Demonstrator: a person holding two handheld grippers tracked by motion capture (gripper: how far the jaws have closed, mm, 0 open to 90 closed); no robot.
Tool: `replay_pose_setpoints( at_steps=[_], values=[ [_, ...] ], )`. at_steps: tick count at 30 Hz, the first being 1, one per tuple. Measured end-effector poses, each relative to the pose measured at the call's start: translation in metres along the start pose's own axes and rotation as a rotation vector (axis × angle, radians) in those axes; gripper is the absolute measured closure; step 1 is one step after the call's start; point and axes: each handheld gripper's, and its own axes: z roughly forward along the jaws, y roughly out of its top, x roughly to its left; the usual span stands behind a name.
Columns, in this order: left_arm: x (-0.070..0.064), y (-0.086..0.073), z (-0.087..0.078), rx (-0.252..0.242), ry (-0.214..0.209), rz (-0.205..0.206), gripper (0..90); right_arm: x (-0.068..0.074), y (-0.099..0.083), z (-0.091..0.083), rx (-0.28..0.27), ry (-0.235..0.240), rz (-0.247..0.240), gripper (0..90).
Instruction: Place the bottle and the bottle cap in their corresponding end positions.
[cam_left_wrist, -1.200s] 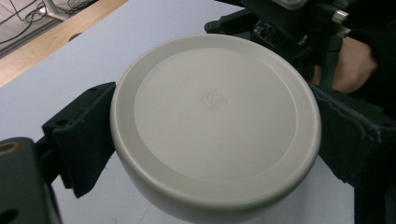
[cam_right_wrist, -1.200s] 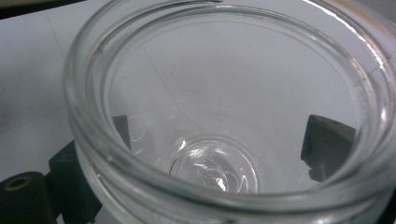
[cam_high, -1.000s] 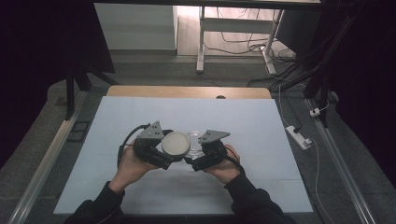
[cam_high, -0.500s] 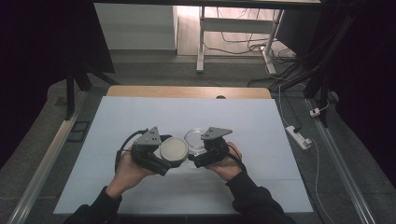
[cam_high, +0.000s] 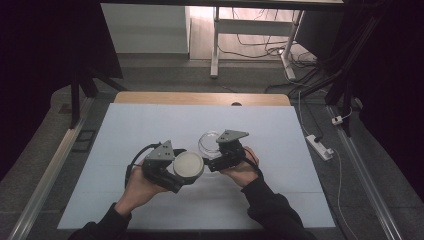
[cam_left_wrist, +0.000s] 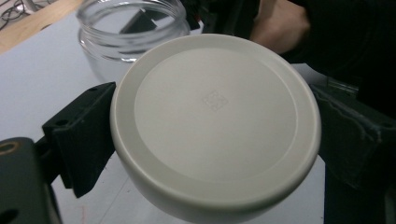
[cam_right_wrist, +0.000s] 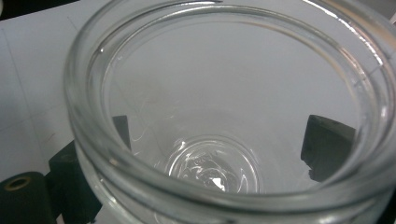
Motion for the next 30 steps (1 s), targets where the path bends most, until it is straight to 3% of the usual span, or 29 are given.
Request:
replay_pose_setpoints(
  at_steps=[30],
  values=[
    [0.002,-0.03,0.045,0.038,-0.046,0.03,7.7,-0.031,0.013,0.03,-0.001,-0.048,0.029,6.5]
  ],
)
